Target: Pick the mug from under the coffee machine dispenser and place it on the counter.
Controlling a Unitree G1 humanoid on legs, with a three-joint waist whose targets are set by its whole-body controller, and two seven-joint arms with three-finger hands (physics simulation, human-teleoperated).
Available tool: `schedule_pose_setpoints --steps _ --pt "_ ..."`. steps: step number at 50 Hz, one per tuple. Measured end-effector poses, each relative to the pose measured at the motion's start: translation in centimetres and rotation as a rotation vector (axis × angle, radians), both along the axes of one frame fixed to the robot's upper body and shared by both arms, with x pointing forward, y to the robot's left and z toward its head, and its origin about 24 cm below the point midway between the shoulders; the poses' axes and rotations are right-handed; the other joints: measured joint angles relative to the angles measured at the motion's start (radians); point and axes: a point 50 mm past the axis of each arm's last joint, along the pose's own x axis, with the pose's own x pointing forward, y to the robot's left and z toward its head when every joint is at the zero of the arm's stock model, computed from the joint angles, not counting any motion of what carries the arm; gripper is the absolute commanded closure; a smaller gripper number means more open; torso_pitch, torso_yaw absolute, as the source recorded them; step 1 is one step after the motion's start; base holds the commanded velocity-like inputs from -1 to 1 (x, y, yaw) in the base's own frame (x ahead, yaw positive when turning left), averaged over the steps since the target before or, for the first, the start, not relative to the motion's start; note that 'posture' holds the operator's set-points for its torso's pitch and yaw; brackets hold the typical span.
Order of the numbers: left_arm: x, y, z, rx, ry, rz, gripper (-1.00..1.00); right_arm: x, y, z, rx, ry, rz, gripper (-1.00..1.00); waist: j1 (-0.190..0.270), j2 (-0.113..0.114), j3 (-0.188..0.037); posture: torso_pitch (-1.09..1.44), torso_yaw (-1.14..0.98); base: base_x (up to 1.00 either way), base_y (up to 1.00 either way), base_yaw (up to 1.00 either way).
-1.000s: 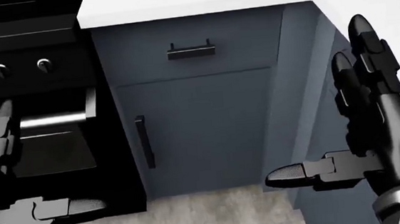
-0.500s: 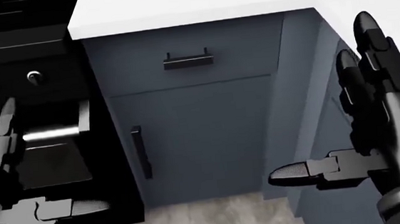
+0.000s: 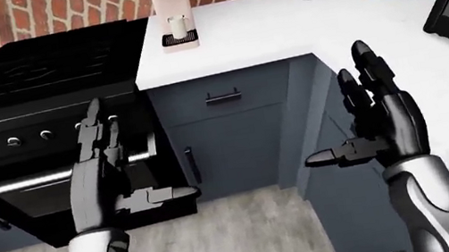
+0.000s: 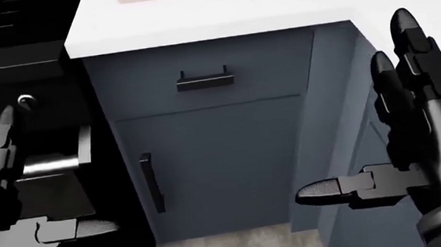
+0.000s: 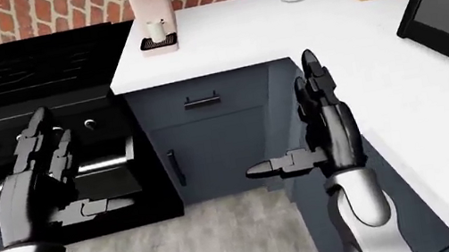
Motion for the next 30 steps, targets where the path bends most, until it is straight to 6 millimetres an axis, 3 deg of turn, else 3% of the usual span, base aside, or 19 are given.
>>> schedule_pose_setpoints --steps 6,13,15,17,19,23,25,30 --pt "0.2 0.4 -0.7 0.0 0.046 0.028 -1.0 0.2 0.3 -0.6 0.009 0.039 0.025 -1.0 0.017 -0.031 -0.001 0.0 0.0 0.13 0.0 0.0" --pt "0.0 0.1 -0.1 0.001 0.005 0.014 -1.0 0.0 0.2 0.2 -0.001 -0.007 0.017 -1.0 0.019 -0.124 -0.008 0.0 0.0 0.13 0.0 0.0" --pt "0.1 -0.2 -0.5 -0.008 0.028 -0.006 -1.0 0.0 -0.1 -0.2 -0.001 0.011 -0.003 -1.0 0.007 -0.108 0.003 0.0 0.0 0.13 0.0 0.0" --pt "0.2 -0.3 -0.8 -0.01 0.049 -0.017 -1.0 0.1 -0.4 -0.7 0.002 0.039 -0.018 -1.0 0.003 -0.109 0.003 0.0 0.0 0.13 0.0 0.0" --pt "0.2 -0.2 -0.8 -0.009 0.046 -0.011 -1.0 0.1 -0.3 -0.7 0.001 0.041 -0.017 -1.0 0.004 -0.094 0.003 0.0 0.0 0.14 0.0 0.0" --pt "0.1 -0.1 -0.3 -0.003 0.014 -0.003 -1.0 0.0 -0.1 -0.2 -0.002 0.011 -0.004 -1.0 0.002 -0.044 0.01 0.0 0.0 0.13 0.0 0.0" --pt "0.0 -0.1 -0.1 -0.002 0.005 -0.005 -1.0 -0.1 -0.1 0.0 -0.003 0.002 -0.002 -1.0 -0.001 -0.004 0.001 0.0 0.0 0.12 0.0 0.0" --pt "0.1 0.5 -0.9 0.0 0.051 0.032 -1.0 0.2 0.5 -0.8 0.01 0.046 0.032 -1.0 0.022 -0.019 0.0 0.0 0.0 0.13 0.0 0.0"
